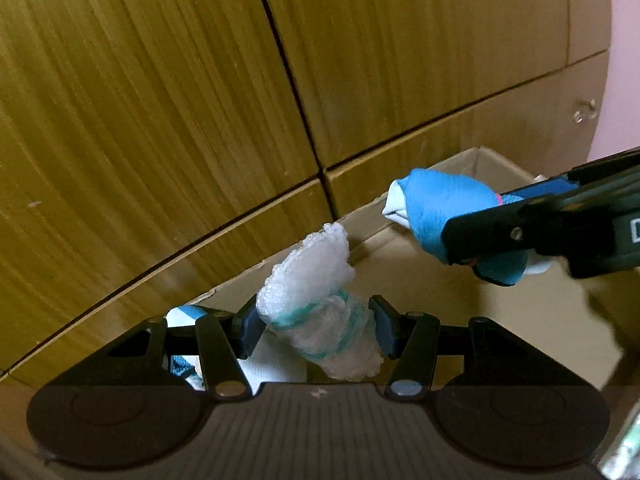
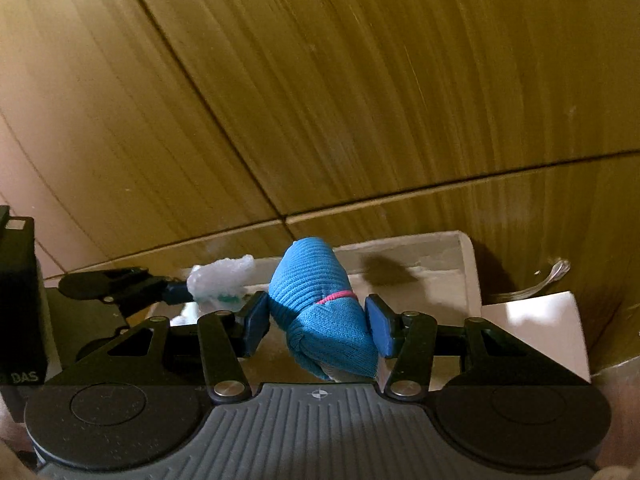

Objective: Organize objects
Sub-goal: 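Lift both socks into the tray and release them beside the others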

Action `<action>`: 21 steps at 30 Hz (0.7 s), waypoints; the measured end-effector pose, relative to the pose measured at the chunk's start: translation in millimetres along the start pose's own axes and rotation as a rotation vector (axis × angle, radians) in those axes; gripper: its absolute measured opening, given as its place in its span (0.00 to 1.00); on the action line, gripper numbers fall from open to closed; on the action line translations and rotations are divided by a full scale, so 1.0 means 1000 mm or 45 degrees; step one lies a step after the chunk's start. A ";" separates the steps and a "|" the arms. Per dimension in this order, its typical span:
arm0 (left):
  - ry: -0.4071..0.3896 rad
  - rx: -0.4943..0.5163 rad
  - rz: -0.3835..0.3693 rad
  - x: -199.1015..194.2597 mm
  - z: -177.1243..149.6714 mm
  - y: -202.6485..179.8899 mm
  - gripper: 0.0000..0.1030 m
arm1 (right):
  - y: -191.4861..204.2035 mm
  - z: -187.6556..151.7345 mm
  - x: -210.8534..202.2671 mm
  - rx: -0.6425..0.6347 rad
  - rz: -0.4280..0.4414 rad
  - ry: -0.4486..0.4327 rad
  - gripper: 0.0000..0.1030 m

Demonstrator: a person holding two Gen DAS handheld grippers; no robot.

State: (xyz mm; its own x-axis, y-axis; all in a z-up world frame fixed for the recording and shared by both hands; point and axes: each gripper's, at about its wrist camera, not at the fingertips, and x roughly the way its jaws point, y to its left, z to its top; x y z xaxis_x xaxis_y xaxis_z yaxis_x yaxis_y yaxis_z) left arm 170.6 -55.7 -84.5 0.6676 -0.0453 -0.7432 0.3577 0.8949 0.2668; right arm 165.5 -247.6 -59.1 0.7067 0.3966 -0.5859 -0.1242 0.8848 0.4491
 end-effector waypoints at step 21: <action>-0.017 0.027 0.006 -0.006 -0.051 -0.008 0.84 | 0.013 -0.004 0.049 -0.010 -0.028 0.105 0.57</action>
State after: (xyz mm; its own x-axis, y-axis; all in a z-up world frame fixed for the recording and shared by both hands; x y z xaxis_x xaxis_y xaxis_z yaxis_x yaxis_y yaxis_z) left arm 130.4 -40.1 -113.0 0.6781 -0.0471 -0.7335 0.3680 0.8856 0.2833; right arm 195.8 -215.7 -85.3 0.6498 0.3952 -0.6492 -0.1146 0.8953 0.4304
